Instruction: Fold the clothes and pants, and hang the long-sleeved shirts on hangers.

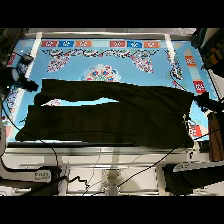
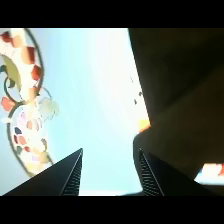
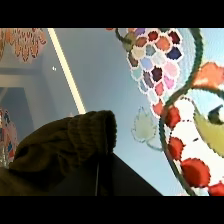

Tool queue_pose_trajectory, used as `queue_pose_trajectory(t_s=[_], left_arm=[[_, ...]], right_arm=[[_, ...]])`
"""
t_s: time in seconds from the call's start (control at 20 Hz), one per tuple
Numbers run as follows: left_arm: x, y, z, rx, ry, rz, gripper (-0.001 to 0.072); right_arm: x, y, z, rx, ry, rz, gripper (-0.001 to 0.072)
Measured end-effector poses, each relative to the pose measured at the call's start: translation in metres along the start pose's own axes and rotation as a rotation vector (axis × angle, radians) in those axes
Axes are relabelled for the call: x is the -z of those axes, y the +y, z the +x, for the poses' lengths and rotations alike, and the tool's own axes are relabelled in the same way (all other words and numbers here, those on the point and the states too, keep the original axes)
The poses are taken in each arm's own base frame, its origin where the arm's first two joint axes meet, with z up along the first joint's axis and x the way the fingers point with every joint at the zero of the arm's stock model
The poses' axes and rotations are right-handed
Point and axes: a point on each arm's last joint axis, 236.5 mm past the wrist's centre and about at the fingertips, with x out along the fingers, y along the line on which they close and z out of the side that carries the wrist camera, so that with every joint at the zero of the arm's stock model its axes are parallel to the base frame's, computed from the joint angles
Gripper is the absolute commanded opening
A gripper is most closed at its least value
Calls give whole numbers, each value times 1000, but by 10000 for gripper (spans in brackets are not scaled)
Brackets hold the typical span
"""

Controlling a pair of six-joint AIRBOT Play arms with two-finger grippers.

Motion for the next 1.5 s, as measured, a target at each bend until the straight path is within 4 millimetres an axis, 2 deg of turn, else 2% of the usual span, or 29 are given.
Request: queue_pose_trajectory(t_s=[0.05, 0.15, 0.3, 0.45, 0.6, 0.8, 0.85, 0.9, 0.95, 1.0, 1.05, 1.1, 1.15, 1.35, 1.5], left_arm=[[1, 4, 3, 27, -18, -111, 438], [9, 5, 15, 114, -22, -319, 716], [27, -2, 36, 235, 24, -543, 710], [40, -14, 58, 305, 69, -640, 706], [40, -29, 80, 338, 73, -663, 702], [35, -37, 94, 347, 56, -678, 696], [35, -39, 94, 351, 56, -678, 677], [34, -41, 94, 358, 57, -679, 580], [34, -44, 94, 366, 59, -660, 538], [33, -47, 93, 371, 57, -624, 527], [32, -50, 92, 374, 53, -592, 396], [31, -51, 92, 372, 47, -559, 185], [29, -52, 92, 367, 42, -537, 11], [22, -51, 85, 359, 18, -487, 12], [4, -39, 65, 328, -48, -469, 10]], right_arm=[[0, 0, 0, 0, 0, 0, 26], [0, -1, 0, 2, -2, 0, 27], [-1, -2, 0, 6, -6, -1, 27], [-2, -2, 0, 10, -9, -1, 27], [-3, -3, 0, 13, -12, -1, 27], [-4, -5, 0, 20, -18, -2, 27], [-4, -5, 0, 23, -19, -3, 27], [-4, -6, 0, 27, -19, -5, 27], [-4, -8, 0, 32, -18, -7, 27], [-4, -8, 0, 35, -17, -9, 27], [-4, -9, 0, 38, -17, -11, 27], [-4, -9, 0, 39, -15, -11, 27], [-3, -9, 0, 39, -14, -12, 27], [-2, -9, 0, 37, -7, -14, 27], [-1, -8, 0, 36, -3, -14, 27]])
